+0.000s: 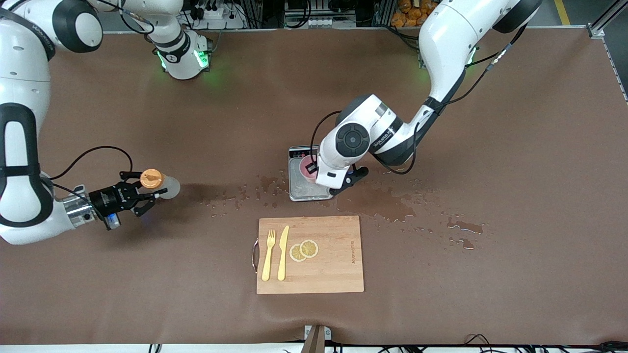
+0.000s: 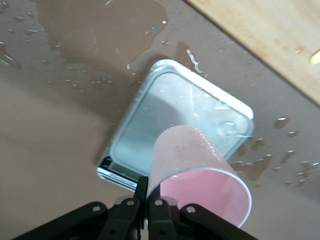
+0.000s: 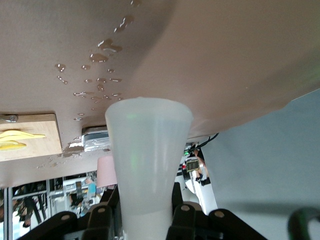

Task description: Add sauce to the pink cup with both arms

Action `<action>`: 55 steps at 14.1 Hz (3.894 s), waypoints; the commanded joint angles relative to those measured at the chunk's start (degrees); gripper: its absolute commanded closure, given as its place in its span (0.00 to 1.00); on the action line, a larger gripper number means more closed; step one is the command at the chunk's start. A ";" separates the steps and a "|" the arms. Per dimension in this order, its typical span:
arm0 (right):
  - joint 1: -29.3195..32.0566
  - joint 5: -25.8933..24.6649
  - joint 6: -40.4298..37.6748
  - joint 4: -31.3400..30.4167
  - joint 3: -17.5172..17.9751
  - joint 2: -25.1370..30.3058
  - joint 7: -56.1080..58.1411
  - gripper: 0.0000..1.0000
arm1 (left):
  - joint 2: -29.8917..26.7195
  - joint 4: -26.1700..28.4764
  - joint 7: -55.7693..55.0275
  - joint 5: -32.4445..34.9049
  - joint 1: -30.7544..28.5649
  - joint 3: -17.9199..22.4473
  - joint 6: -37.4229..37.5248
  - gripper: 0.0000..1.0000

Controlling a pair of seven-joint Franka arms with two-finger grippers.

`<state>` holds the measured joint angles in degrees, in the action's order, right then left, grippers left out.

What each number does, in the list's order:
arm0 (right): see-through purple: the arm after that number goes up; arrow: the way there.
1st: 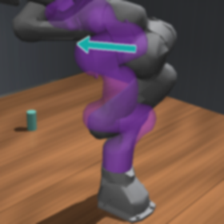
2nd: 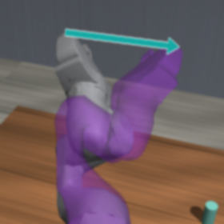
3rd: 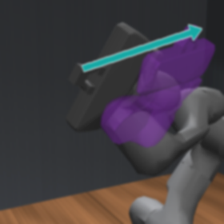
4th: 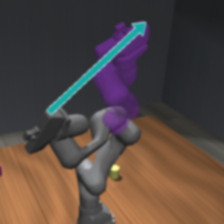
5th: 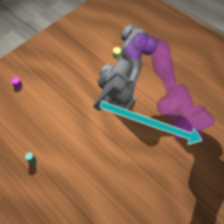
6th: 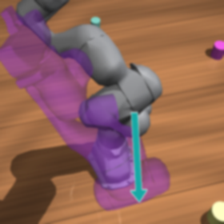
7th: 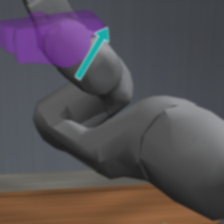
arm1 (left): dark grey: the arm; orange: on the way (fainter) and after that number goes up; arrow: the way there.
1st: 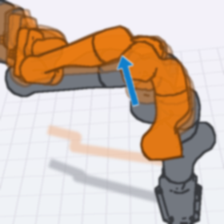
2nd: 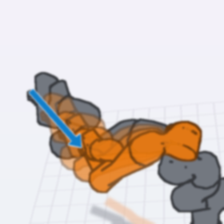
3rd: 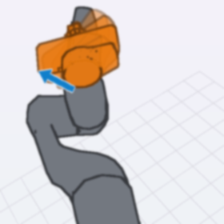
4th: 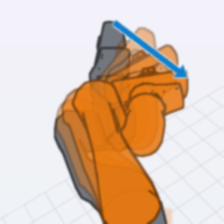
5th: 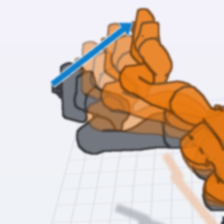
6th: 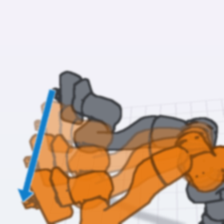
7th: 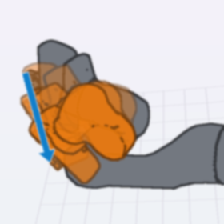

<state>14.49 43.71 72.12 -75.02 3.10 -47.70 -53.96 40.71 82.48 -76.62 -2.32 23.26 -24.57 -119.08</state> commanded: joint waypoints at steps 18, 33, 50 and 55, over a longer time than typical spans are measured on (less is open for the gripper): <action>-18.25 -18.56 1.97 12.87 -0.55 1.20 -26.52 0.66 | 2.09 -1.45 -5.82 4.15 6.18 5.24 -6.26 0.00; -31.26 -30.78 2.67 14.90 -0.55 1.20 -45.34 0.65 | -11.61 -0.31 3.63 3.81 -4.78 4.88 14.64 0.00; -38.12 -40.02 -5.06 18.86 -0.55 1.20 -53.87 0.70 | -37.96 20.43 54.91 3.55 -28.09 3.56 17.65 0.00; -37.78 -41.16 -8.57 19.73 -0.90 0.33 -54.23 0.74 | -42.73 21.23 59.22 3.46 -17.84 14.08 20.55 0.00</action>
<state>-23.12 3.80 66.53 -56.76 2.63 -47.13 -107.32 0.68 101.87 -19.08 0.76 -0.33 -16.54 -99.26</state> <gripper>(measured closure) 0.652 0.000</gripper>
